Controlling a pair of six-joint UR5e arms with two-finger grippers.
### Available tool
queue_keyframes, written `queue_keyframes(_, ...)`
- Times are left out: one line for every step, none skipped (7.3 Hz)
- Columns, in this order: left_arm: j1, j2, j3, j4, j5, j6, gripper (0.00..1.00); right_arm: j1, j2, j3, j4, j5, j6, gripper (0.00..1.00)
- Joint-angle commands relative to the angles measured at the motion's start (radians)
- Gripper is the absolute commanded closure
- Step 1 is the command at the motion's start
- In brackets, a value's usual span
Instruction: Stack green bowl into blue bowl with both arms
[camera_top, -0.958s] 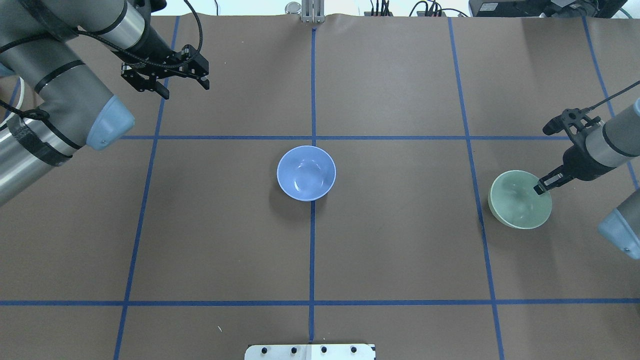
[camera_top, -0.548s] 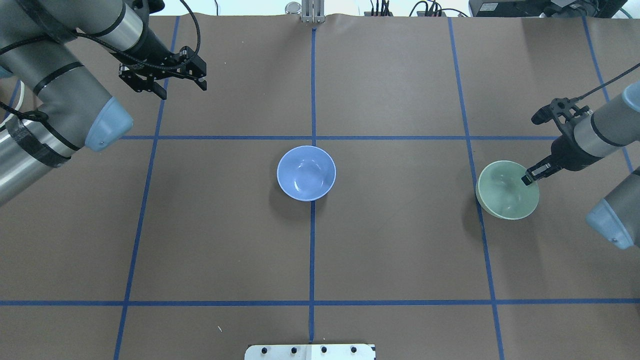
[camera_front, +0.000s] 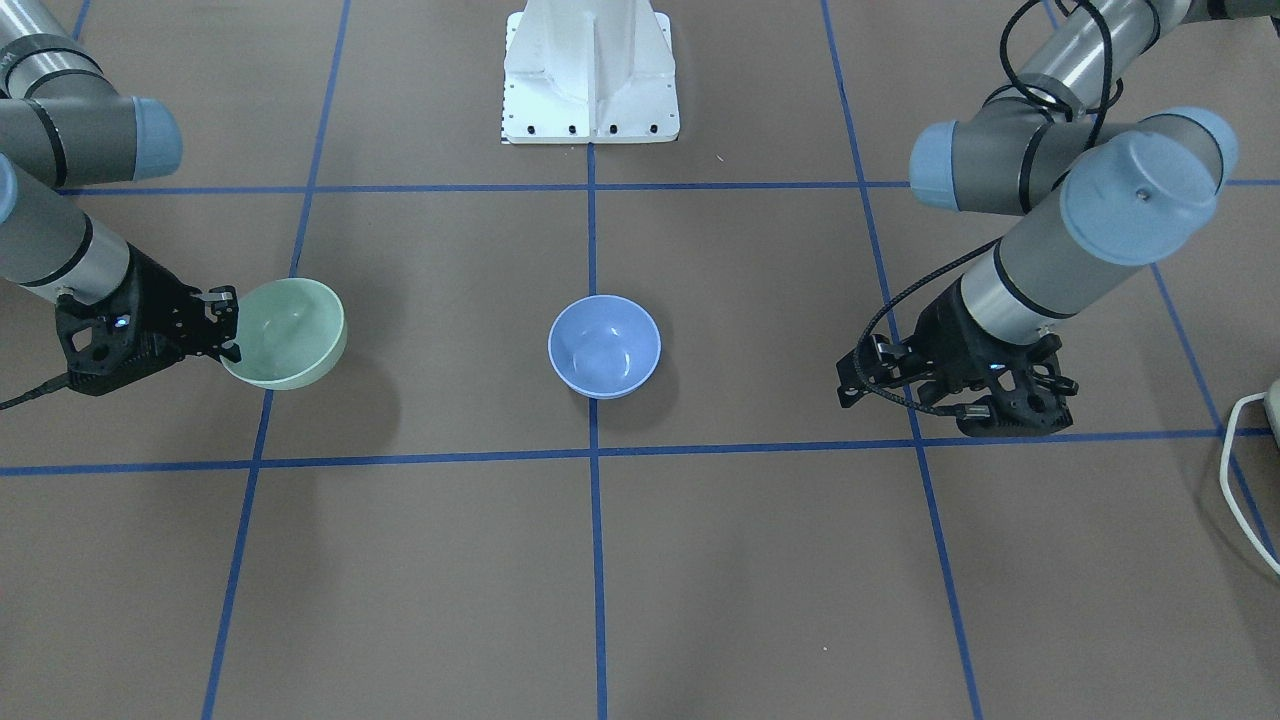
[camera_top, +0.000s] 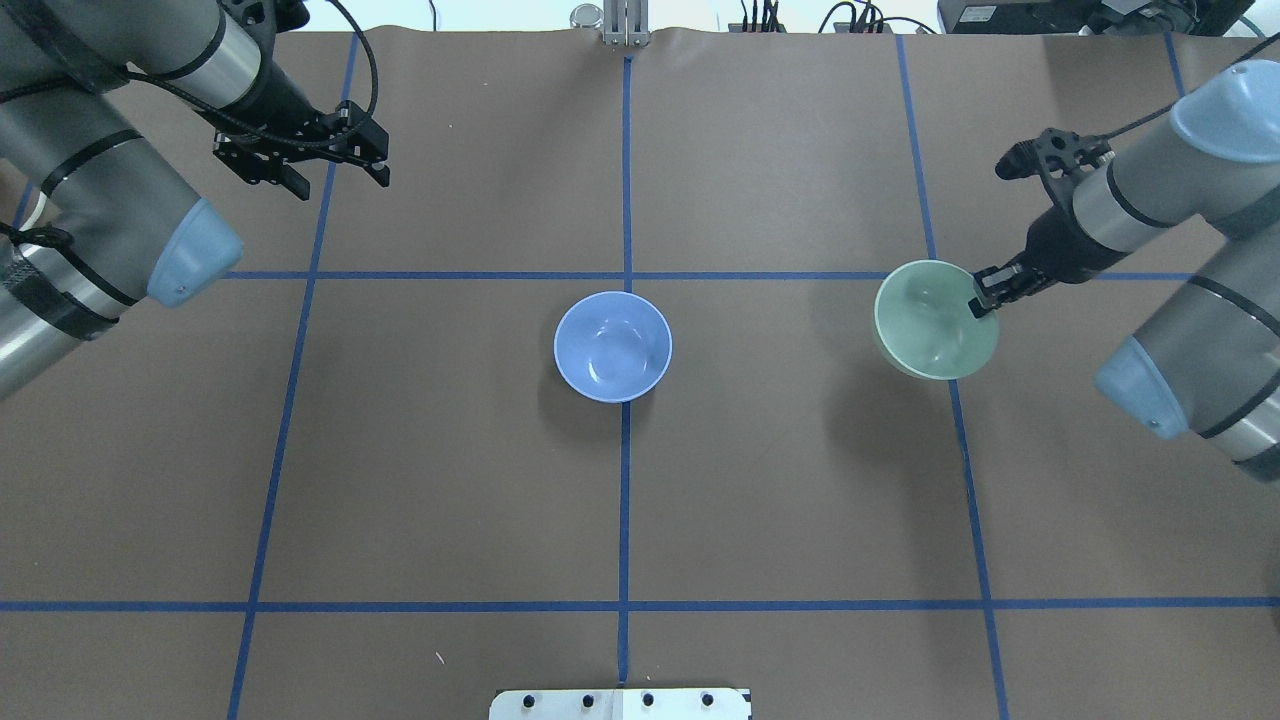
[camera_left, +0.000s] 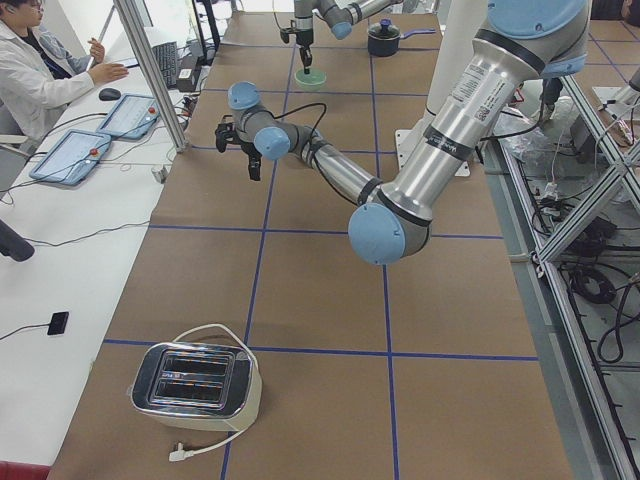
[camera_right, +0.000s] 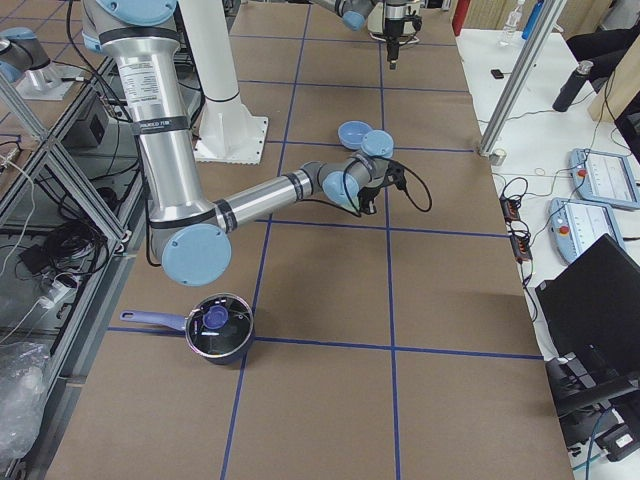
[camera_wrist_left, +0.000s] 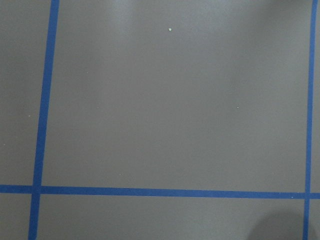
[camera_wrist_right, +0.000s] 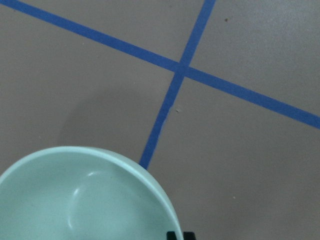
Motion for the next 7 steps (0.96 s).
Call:
queue_keyframes(-0.045,0.044,-0.002,-0.003,-0.008,0.081,0.03,-0.02,0.173,0.012,-0.179,-0.001,0.102,0.89)
queue_keyframes(-0.055,0.058,-0.004,-0.003,-0.008,0.112,0.03,-0.056,0.223,0.009,-0.193,-0.01,0.171,0.89)
queue_keyframes(-0.064,0.078,-0.004,-0.003,-0.009,0.152,0.03,-0.116,0.266,0.0,-0.192,-0.054,0.264,0.89)
queue_keyframes(-0.078,0.095,-0.004,-0.003,-0.023,0.198,0.03,-0.151,0.307,-0.006,-0.193,-0.102,0.335,0.89)
queue_keyframes(-0.085,0.107,-0.004,-0.003,-0.025,0.215,0.03,-0.187,0.364,-0.037,-0.19,-0.116,0.41,0.89)
queue_keyframes(-0.084,0.112,-0.002,-0.003,-0.023,0.223,0.03,-0.229,0.436,-0.104,-0.184,-0.159,0.476,0.89)
queue_keyframes(-0.084,0.113,-0.002,-0.003,-0.023,0.223,0.03,-0.244,0.485,-0.146,-0.18,-0.177,0.504,0.89)
